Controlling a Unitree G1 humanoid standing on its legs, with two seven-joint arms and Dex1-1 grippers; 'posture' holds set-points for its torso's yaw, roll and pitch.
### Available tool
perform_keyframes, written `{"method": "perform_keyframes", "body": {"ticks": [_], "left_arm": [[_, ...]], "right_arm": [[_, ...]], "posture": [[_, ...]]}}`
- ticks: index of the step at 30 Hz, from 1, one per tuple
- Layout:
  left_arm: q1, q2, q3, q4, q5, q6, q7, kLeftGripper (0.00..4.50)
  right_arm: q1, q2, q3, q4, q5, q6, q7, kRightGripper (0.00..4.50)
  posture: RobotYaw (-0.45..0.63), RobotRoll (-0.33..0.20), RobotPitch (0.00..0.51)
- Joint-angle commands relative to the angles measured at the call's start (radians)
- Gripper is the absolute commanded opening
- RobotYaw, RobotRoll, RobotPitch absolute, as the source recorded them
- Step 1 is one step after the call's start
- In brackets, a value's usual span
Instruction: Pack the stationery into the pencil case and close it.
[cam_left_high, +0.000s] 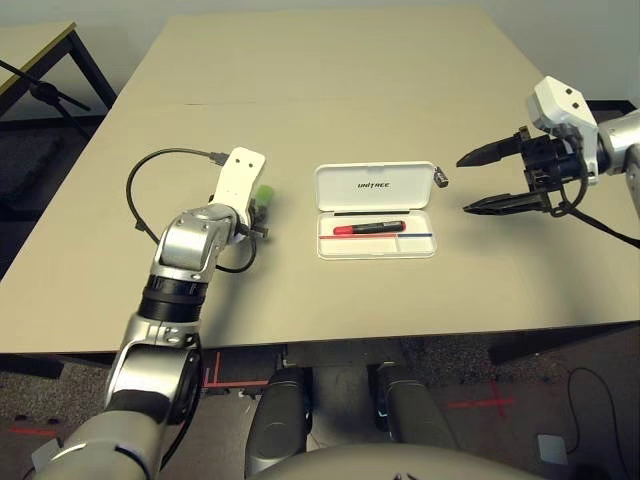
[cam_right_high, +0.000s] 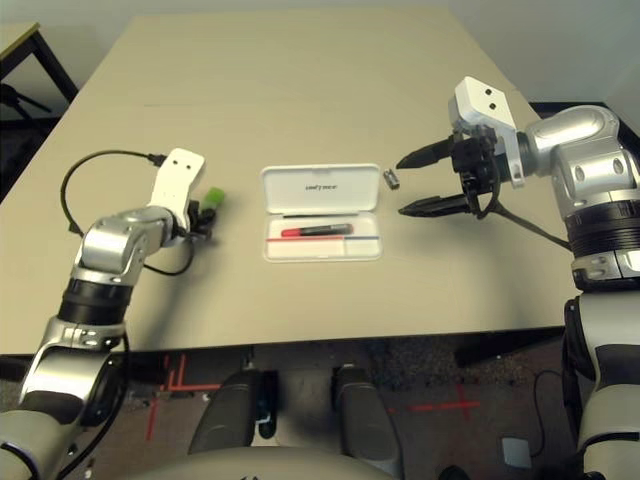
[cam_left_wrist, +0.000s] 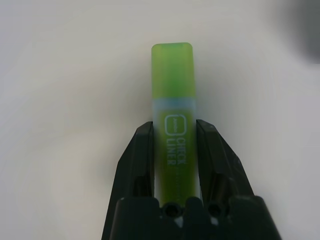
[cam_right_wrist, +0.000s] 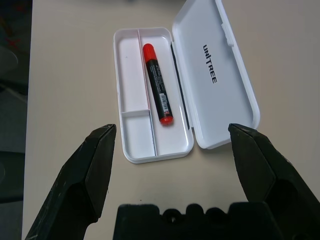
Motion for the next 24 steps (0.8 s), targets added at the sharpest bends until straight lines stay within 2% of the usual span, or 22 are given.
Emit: {"method": "perform_keyframes", "body": {"ticks": [1,12,17,24], "left_arm": [[0.045,0.072,-0.040,-0.061,-0.019,-0.106,-0.125,1.09],[0.033,0.230,-0.099,-0.256,-0.152,-0.199,-0.492,1.09],[-0.035,0.225,-0.174,-0.257,-0.143,-0.235,-0.565,1.09],[-0.108,0.159,-0.329,-0.167,-0.080,-0.330,-0.646,1.09]], "right_arm": [[-0.004,-0.004,0.002,0.007,-0.004,-0.003,0.005,4.50],[-0.021,0.002,0.012,0.020,-0.011,-0.014,0.005,4.50],[-0.027,0.006,0.017,0.023,-0.013,-0.016,0.005,4.50],[-0.020,0.005,0.001,0.011,-0.015,-0.010,0.005,4.50]], "posture": [[0.04,0.000,0.114],[0.05,0.000,0.125],[0.04,0.000,0.123],[0.01,0.000,0.118]]}}
